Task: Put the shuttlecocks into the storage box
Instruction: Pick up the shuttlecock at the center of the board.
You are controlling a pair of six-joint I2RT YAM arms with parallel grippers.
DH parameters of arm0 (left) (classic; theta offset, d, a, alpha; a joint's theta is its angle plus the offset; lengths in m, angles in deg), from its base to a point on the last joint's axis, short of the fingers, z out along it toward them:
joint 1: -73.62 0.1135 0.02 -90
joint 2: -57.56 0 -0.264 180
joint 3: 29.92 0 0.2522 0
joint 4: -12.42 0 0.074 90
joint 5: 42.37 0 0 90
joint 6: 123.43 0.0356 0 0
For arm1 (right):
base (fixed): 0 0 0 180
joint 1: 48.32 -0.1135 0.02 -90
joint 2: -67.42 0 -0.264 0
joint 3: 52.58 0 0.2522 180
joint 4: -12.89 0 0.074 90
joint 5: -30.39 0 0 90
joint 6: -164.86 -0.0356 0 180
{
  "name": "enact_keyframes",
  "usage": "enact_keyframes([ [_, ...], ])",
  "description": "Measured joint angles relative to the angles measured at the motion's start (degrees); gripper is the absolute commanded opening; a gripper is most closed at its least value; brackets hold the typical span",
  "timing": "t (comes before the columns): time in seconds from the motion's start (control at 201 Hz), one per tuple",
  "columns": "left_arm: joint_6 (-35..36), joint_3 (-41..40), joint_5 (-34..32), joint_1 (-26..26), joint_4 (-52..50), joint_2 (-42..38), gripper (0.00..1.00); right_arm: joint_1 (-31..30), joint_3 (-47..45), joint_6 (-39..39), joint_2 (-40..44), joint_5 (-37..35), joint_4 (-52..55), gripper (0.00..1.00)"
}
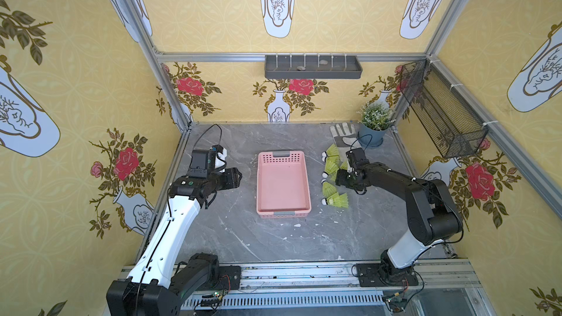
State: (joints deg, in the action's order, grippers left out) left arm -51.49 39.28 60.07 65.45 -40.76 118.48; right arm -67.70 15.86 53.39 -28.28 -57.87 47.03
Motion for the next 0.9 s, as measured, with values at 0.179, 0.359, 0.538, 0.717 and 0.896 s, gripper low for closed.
enact_keyframes([
  [0.179,0.0,0.0,0.2,0.4,0.0,0.1,0.62,0.0,1.2,5.5,-1.1,-0.4,0.7,0.66],
  [0.359,0.0,0.0,0.2,0.7,0.0,0.1,0.63,0.1,2.0,10.8,-2.6,0.8,0.3,0.66],
  [0.538,0.0,0.0,0.4,0.9,0.0,0.1,0.63,0.9,2.7,14.3,-4.0,1.5,-0.3,0.68],
  [0.717,0.0,0.0,0.9,1.2,0.0,0.1,0.63,1.1,2.3,17.4,-4.2,3.1,-1.3,0.69],
  [0.896,0.0,0.0,1.1,1.5,0.0,0.2,0.63,1.4,1.8,20.2,-4.4,5.2,-2.6,0.44],
])
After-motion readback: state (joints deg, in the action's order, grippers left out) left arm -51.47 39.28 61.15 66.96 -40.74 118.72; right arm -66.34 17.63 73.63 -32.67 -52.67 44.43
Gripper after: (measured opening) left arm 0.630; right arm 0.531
